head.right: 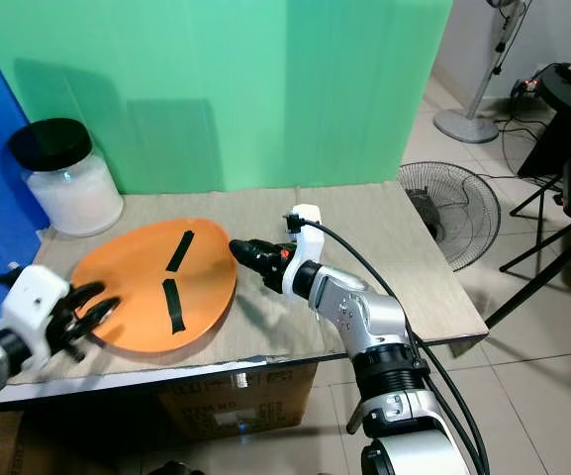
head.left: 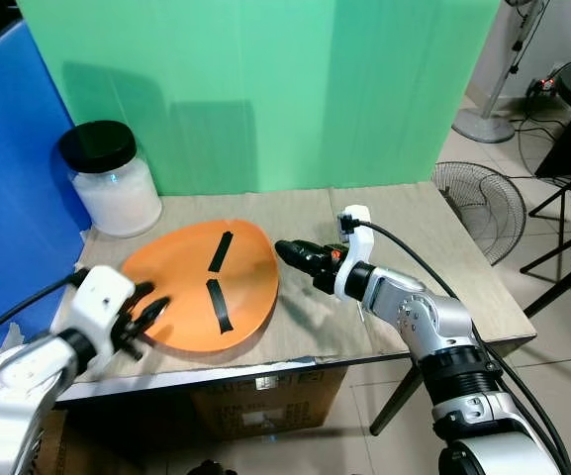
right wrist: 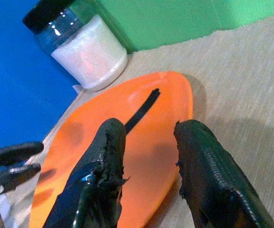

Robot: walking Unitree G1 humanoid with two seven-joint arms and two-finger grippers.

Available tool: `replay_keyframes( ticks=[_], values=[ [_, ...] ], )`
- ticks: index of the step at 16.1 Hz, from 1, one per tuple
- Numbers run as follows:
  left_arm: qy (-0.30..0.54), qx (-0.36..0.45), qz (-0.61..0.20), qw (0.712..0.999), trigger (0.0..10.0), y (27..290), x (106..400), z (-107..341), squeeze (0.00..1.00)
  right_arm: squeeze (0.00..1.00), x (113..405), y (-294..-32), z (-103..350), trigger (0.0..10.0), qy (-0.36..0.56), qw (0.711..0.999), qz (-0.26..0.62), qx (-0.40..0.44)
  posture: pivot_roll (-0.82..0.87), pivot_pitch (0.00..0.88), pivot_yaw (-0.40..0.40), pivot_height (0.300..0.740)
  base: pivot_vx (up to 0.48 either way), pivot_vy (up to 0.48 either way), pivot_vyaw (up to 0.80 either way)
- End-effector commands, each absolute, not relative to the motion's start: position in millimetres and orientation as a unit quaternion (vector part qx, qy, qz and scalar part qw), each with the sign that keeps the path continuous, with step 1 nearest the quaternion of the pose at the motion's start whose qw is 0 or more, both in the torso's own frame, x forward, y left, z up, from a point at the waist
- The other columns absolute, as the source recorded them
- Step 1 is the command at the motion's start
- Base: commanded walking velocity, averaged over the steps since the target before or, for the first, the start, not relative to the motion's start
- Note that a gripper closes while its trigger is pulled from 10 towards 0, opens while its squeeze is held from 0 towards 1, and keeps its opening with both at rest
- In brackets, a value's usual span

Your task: Setting the table

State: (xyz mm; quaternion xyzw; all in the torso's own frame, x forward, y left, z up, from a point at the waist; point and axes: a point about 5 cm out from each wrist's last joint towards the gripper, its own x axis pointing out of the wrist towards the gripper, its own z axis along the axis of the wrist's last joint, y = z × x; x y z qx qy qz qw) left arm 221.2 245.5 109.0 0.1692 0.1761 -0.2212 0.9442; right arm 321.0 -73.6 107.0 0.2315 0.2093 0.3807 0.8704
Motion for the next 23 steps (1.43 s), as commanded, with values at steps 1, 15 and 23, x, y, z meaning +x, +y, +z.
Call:
replay_keyframes(
  ticks=[1, 15, 23],
  values=[
    [0.183, 0.178, -0.207, 0.944, 10.0, 250.2, 218.8, 111.4, 0.00, 0.00, 322.4, -73.7, 113.8, 10.0, 0.197, 0.871, 0.387, 0.231, -0.07, 0.000, 0.004, 0.740, 0.000, 0.000, 0.00],
    [0.279, 0.148, -0.171, 0.933, 10.0, 252.4, 191.5, 64.6, 0.00, 0.00, 321.3, -69.8, 111.8, 10.0, 0.202, 0.867, 0.397, 0.226, -0.07, 0.000, -0.001, 0.740, 0.000, 0.000, 0.00],
    [0.279, 0.137, -0.181, 0.933, 10.0, 247.3, 188.5, 57.3, 0.00, 0.00, 321.6, -55.2, 104.1, 10.0, 0.225, 0.853, 0.407, 0.237, -0.07, 0.000, -0.007, 0.740, 0.000, 0.000, 0.00]
  ],
)
